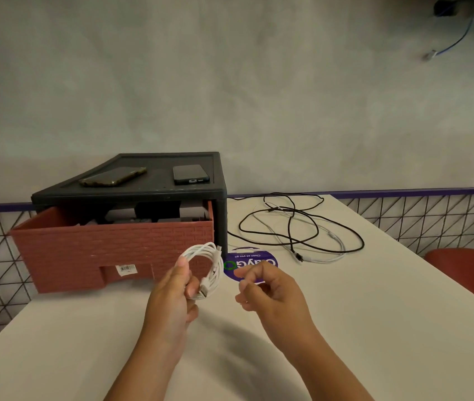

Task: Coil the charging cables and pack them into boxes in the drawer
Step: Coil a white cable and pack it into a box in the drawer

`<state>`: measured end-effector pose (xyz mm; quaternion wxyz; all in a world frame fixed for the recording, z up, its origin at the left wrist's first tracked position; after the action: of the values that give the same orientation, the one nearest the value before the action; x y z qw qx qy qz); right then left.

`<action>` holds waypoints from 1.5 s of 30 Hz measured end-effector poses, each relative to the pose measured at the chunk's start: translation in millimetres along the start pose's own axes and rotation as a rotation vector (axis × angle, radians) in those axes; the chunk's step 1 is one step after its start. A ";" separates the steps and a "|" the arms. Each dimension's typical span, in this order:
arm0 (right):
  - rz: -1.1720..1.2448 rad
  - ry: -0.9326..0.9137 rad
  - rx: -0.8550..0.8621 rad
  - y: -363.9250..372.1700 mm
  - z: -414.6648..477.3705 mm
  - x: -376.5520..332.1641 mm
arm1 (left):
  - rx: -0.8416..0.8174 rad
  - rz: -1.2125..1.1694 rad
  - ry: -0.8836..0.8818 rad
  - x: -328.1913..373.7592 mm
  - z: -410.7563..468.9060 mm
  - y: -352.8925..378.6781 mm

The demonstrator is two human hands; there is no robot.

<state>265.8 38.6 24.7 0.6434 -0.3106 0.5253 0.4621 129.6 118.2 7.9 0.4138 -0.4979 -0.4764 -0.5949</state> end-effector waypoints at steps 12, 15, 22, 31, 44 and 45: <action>0.226 0.354 0.080 4.2 -4.6 33.2 | -0.210 0.290 0.340 5.0 -22.4 38.8; 0.199 0.367 0.038 5.6 -4.8 32.8 | -0.175 0.313 0.363 7.3 -21.9 36.3; -0.099 0.207 -0.069 0.6 0.3 11.6 | 0.021 0.289 0.283 9.6 -12.2 11.5; -0.511 -0.042 0.027 -2.7 0.3 -0.2 | 0.013 -0.174 0.120 5.1 -12.9 13.4; 0.220 0.203 0.214 -8.1 1.4 34.2 | -0.247 -0.513 -0.182 -24.2 -27.4 54.8; 0.277 0.221 0.235 -10.1 1.7 37.1 | -0.267 -0.491 -0.191 -25.7 -28.5 57.3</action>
<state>276.5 46.2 -11.4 0.5440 -0.2071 0.6807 0.4447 183.6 79.1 -10.0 0.1415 -0.4715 -0.5371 -0.6850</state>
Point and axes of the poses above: each hand's wrist, its own z-axis towards the middle knuckle, its own y-axis out of the palm, x = y × z, the point moved 8 cm from there along z, towards the middle knuckle, and after that the axes turned 11 degrees about z, right-handed, at the moved point
